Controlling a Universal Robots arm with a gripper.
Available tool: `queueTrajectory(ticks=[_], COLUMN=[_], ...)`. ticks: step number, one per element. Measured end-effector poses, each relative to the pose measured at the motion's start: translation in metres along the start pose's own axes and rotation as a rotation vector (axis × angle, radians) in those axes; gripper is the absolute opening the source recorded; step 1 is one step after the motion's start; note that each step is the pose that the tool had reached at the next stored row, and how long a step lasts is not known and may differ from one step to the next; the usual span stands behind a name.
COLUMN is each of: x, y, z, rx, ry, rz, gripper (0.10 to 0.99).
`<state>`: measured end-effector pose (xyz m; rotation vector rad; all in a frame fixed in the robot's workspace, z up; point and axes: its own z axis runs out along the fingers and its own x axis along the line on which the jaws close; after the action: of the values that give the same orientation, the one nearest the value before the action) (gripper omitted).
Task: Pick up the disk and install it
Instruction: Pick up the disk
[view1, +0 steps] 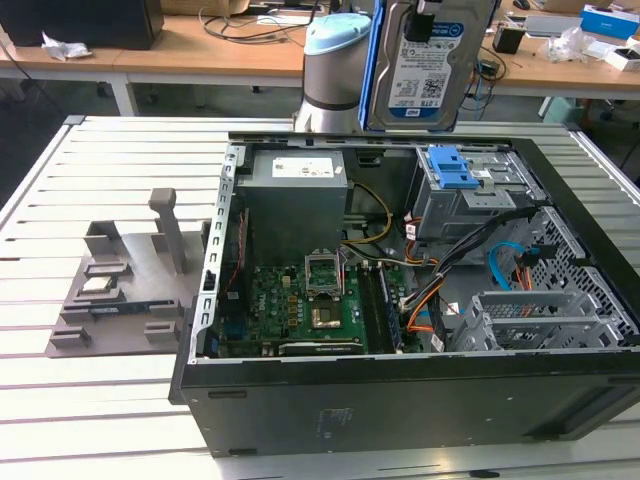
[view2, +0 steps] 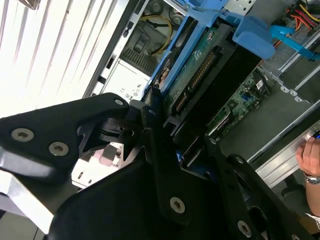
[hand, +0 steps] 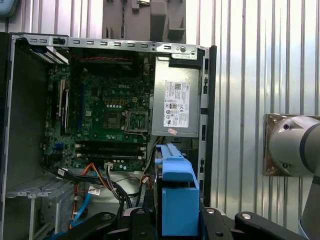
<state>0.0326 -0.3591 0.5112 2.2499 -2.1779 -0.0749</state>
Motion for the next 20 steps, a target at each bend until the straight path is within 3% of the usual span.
queueTrajectory(ticks=[20], x=[0.0263], y=[0.0031], z=[0.0017], rx=[0.0], ry=[0.0], rz=[0.0], gripper=[0.369])
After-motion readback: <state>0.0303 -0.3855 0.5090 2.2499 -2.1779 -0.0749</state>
